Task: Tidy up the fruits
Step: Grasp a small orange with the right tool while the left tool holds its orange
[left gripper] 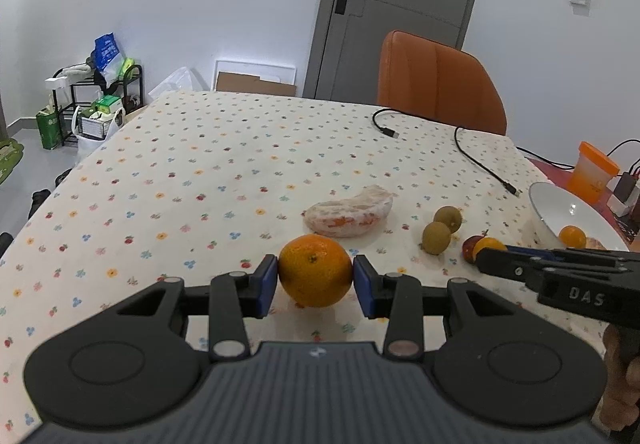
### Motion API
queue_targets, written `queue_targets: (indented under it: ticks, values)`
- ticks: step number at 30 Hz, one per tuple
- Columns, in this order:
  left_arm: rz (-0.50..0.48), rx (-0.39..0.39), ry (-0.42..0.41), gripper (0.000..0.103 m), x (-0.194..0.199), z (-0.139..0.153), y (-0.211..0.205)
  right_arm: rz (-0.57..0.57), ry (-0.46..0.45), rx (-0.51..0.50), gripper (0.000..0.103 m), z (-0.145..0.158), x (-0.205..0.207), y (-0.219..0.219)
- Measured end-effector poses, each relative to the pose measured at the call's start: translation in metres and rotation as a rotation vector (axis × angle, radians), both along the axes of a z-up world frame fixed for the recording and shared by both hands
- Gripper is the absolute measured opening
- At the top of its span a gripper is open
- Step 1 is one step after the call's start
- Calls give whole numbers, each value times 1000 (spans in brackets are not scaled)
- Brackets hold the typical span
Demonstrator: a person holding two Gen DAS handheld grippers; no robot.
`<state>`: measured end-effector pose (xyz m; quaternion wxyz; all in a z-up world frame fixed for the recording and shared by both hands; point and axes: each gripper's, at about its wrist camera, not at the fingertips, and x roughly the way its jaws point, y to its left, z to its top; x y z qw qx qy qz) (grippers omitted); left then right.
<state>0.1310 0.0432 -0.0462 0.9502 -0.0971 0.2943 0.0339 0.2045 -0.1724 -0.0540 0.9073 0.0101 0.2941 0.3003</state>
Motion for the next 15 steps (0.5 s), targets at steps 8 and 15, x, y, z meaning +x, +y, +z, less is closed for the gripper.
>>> queue_targets:
  ticks: [8,15]
  values:
    - [-32,8,-12,40,6,6,-20,-53,-34,18,21,13,-6,-27]
    - [-72,12,-17,40,10,8,-37,-94,-43,23,21,16,-11,-48]
